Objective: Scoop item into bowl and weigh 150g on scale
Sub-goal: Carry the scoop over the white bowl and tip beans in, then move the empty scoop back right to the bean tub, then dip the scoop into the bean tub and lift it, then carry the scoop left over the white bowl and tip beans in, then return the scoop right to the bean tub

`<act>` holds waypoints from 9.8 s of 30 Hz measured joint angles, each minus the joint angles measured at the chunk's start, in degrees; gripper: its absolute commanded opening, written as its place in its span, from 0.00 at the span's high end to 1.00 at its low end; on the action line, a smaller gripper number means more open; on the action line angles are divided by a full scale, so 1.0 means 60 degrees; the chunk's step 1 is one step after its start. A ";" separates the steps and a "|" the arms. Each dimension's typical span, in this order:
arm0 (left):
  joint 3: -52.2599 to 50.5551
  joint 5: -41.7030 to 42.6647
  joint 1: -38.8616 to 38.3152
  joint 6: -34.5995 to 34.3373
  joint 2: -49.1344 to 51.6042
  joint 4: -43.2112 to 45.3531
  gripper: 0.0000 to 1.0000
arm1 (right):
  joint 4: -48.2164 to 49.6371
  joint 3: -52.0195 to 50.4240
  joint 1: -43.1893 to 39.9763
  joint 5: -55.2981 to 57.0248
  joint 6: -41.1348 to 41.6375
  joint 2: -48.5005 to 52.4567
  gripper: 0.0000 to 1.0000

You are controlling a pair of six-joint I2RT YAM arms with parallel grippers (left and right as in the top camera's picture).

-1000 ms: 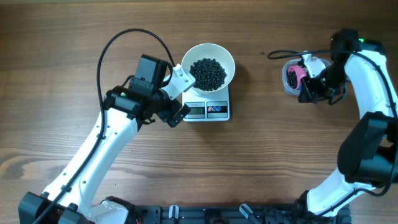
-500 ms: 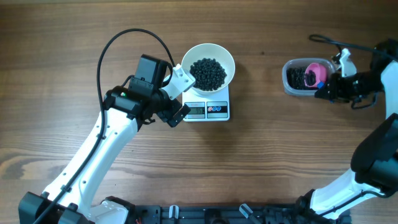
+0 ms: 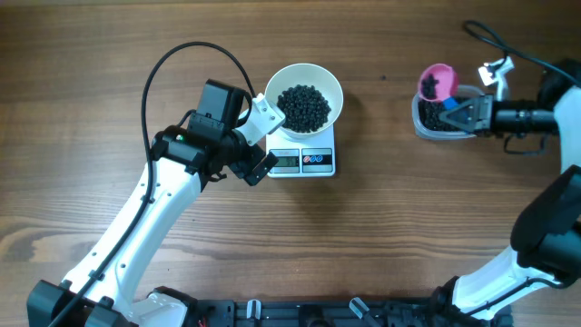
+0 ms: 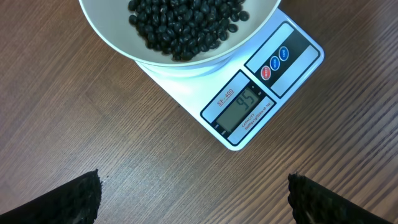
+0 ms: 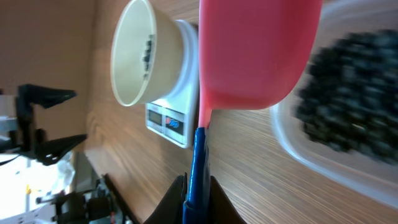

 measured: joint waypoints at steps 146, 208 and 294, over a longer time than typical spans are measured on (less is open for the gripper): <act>0.0000 0.0000 0.0000 0.0000 0.0000 0.0000 0.00 | 0.0007 -0.0729 -0.0109 0.3206 -0.0514 0.0044 0.96; 0.0000 0.0000 0.0000 0.0000 0.0000 0.0000 0.00 | 0.3646 0.1249 0.7151 0.5978 0.2922 0.0098 0.96; 0.0000 0.0000 0.0000 0.0000 0.0000 0.0000 0.00 | 0.1027 0.0182 0.2091 0.7249 0.5355 -0.1639 0.96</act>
